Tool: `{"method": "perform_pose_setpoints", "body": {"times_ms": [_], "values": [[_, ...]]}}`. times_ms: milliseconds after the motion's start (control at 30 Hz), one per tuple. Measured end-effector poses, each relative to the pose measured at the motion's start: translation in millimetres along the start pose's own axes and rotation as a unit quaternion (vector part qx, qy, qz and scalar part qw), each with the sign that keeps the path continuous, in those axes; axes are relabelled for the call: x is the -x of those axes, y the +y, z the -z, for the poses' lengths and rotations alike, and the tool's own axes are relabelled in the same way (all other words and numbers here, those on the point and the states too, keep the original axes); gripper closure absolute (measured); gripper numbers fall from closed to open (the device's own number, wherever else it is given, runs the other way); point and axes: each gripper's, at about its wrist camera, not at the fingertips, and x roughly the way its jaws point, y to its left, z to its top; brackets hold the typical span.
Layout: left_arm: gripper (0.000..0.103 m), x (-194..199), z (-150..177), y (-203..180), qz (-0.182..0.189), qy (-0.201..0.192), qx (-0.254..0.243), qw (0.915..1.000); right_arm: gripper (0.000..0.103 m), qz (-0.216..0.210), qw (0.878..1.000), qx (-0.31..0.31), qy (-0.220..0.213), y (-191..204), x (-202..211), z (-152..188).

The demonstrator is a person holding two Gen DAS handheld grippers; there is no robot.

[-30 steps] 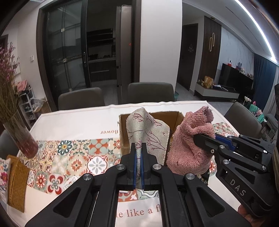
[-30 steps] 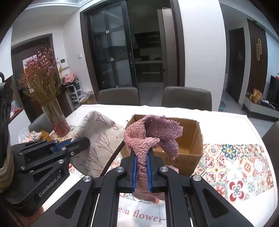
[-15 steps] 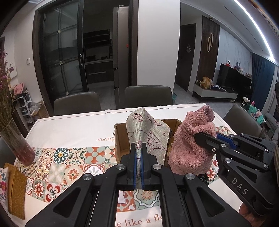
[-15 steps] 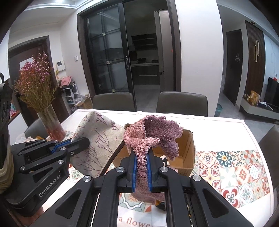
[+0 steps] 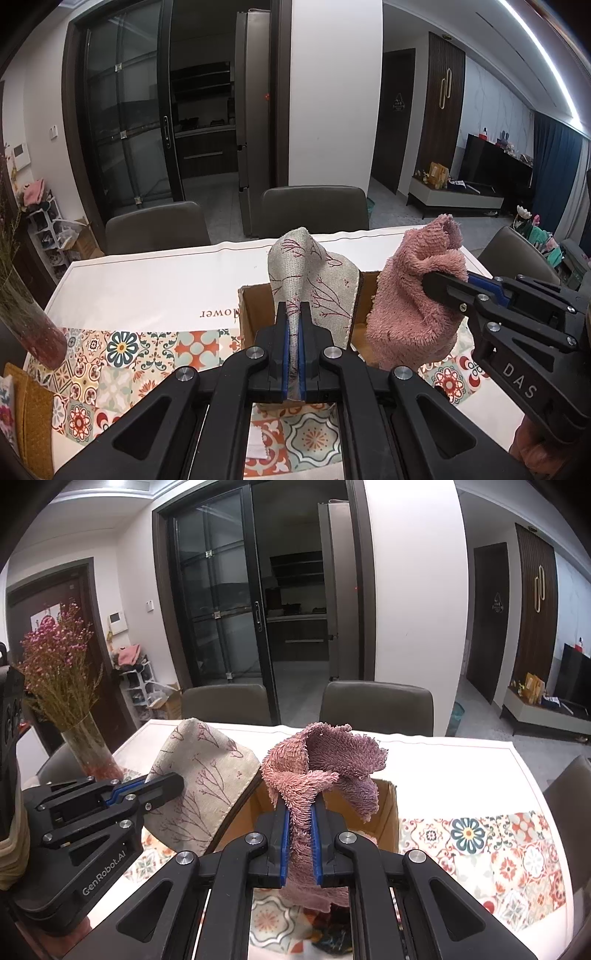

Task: Organize soft objects
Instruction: 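Lift the pouch and towel and carry them toward the box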

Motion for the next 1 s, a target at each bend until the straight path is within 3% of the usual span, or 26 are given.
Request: {"method": "perform_pose_setpoints", "body": {"times_ms": [333,867,1000], "values": [[0.097,-33.3,-14.3,-0.6,0.009,0.006,0.000,0.9999,0.092,0.008,1.000,0.000,0.005,-12.1,-29.6,-14.6],[0.097,-89.9,-12.6,4.6,0.014,0.042,0.007,0.9990,0.092,0.003,0.999,-0.008,0.034,-28.7,-83.5,-9.3],[0.090,-95.3,-12.6,3.1,0.005,0.046,0.008,0.9989,0.090,0.002,0.999,-0.016,0.041,-33.9,-91.7,-7.4]]}}
